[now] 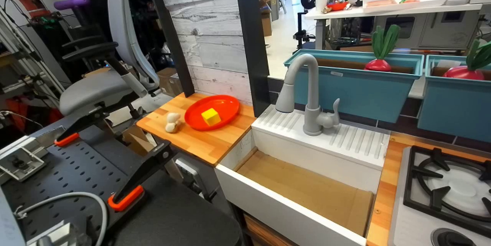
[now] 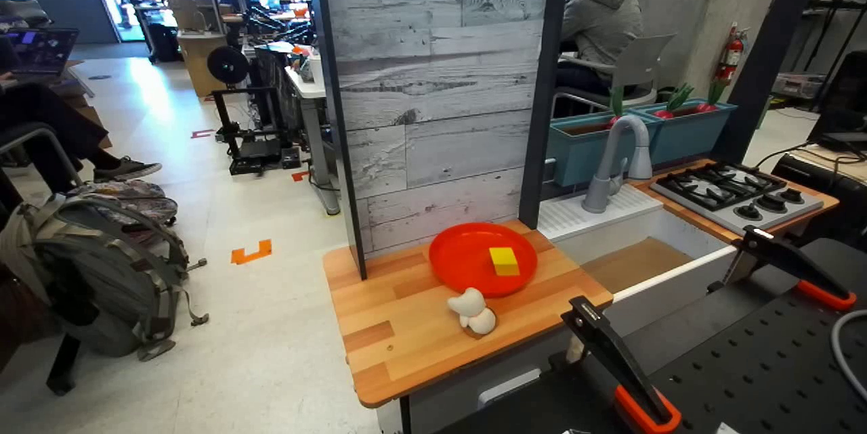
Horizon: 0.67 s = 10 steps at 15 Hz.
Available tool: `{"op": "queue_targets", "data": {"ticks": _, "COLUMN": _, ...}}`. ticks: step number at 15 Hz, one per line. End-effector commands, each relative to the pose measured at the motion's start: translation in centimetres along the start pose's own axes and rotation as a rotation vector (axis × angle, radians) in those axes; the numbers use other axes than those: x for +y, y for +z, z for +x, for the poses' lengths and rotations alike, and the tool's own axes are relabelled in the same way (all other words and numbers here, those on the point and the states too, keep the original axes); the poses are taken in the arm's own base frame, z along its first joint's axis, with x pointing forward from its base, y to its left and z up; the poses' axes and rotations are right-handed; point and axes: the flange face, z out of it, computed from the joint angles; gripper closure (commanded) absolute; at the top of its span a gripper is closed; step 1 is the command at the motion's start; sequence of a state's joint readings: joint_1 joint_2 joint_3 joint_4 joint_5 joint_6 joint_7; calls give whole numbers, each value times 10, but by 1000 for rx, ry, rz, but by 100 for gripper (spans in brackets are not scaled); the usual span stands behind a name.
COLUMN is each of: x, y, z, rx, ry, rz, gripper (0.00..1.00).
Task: Turn the tap faucet to the left
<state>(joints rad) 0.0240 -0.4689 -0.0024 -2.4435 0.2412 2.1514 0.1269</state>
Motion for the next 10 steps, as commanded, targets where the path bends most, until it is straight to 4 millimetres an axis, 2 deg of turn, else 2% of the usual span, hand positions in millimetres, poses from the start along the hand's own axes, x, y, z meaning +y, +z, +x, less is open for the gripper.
{"op": "queue_targets", "data": {"ticks": 1, "x": 28, "y": 29, "z": 31, "rx": 2, "ry": 6, "rz": -88, "gripper": 0}}
{"op": "queue_targets", "data": {"ticks": 5, "x": 73, "y": 75, "z": 59, "rx": -42, "ry": -31, "rz": -211, "gripper": 0}}
{"op": "queue_targets", "data": {"ticks": 10, "x": 133, "y": 132, "z": 99, "rx": -79, "ry": -60, "rz": -251, "gripper": 0}}
